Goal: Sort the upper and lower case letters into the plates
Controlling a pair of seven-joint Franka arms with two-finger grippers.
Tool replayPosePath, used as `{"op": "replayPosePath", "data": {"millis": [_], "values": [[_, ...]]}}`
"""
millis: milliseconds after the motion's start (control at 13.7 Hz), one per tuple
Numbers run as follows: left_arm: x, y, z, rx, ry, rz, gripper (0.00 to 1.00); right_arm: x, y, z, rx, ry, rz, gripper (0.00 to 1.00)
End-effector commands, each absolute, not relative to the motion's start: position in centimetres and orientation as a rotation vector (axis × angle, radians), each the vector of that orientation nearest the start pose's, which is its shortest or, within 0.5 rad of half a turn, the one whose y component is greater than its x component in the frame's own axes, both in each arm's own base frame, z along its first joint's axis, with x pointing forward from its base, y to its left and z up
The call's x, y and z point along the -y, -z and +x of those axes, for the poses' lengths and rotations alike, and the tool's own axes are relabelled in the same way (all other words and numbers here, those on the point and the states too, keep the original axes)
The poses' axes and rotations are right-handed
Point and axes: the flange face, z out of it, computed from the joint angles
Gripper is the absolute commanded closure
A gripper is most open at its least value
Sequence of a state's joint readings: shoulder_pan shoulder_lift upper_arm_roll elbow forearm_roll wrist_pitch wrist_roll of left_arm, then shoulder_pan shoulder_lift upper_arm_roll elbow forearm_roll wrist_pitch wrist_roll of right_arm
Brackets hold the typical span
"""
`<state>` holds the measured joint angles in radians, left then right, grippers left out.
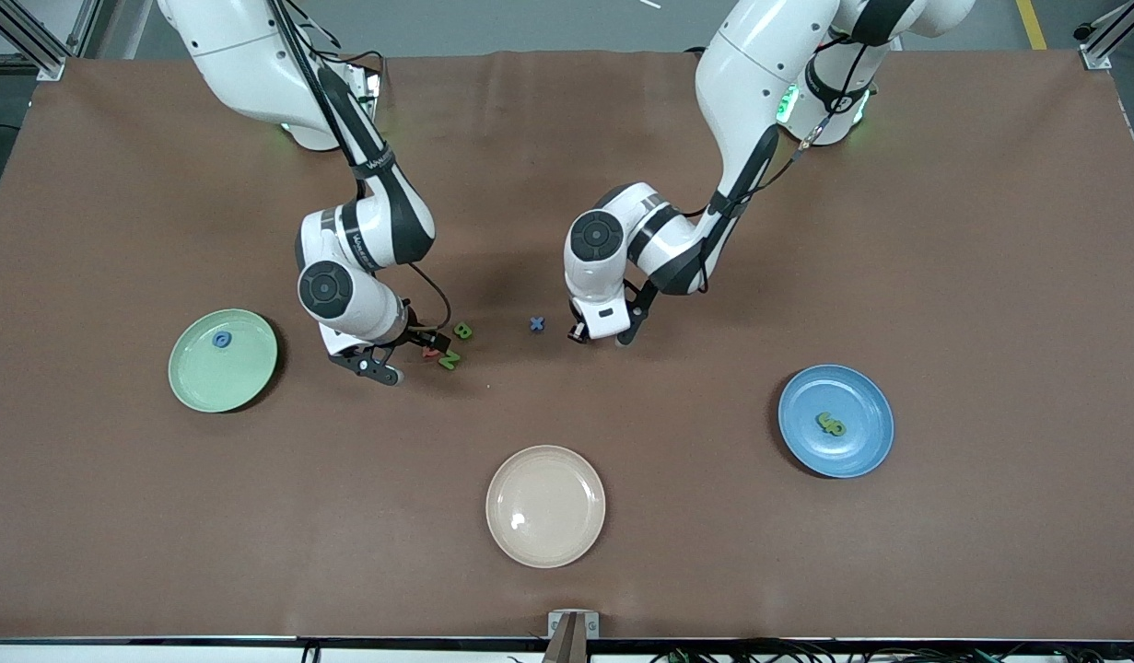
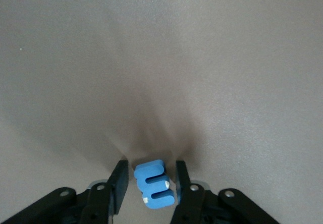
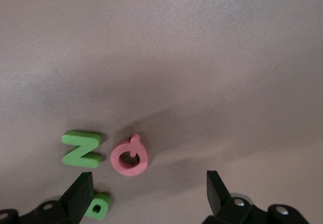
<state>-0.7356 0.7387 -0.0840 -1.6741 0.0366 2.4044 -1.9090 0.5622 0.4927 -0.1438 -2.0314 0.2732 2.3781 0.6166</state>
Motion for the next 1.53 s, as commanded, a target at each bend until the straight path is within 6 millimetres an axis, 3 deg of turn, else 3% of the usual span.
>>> {"op": "replayPosePath", "data": {"millis": [0,73,146,291,437,583,801,947,1166,1311,1384,1457], "values": [[49.5,-17.7,46.9,1.603,-0.026,-2.714,0.83,-24.3,-17.9,53.2,-0.618,-0.258,-3.051,0.01],[49.3,-19.0,48.0,1.627,-0.013,-2.716,0.96,-24.5,-17.7,53.2,-0.609,-0.256,-3.056,0.01],[48.8,-20.1,49.1,1.636,0.0,-2.717,1.0,-24.6,-17.4,53.1,-0.606,-0.253,-3.057,0.01],[45.2,-24.4,52.7,1.576,0.032,-2.748,1.0,-24.6,-17.3,53.1,-0.608,-0.253,-3.057,0.01],[40.0,-28.6,56.5,1.481,0.047,-2.802,1.0,-24.7,-17.2,53.1,-0.606,-0.254,-3.058,0.01],[34.3,-30.4,59.7,1.375,0.044,-2.838,1.0,-24.6,-16.8,53.0,-0.604,-0.256,-3.063,0.03],[26.0,-30.3,63.3,1.239,0.015,-2.869,0.99,-24.5,-16.3,53.1,-0.604,-0.247,-3.067,0.12],[18.9,-28.7,65.4,1.155,-0.023,-2.886,0.99,-24.6,-16.4,53.1,-0.599,-0.244,-3.066,0.2],[12.7,-25.6,66.7,1.109,-0.078,-2.87,0.93,-24.5,-16.4,53.1,-0.599,-0.243,-3.066,0.36],[9.2,-24.0,67.4,1.021,-0.041,-2.835,0.7,-24.5,-16.4,53.2,-0.594,-0.234,-3.065,0.46],[8.3,-23.3,67.5,1.002,-0.026,-2.82,0.39,-24.5,-16.3,53.2,-0.595,-0.233,-3.066,0.5],[9.0,-23.5,67.6,1.023,-0.015,-2.825,0.11,-24.5,-16.2,53.2,-0.595,-0.233,-3.066,0.53]]}}
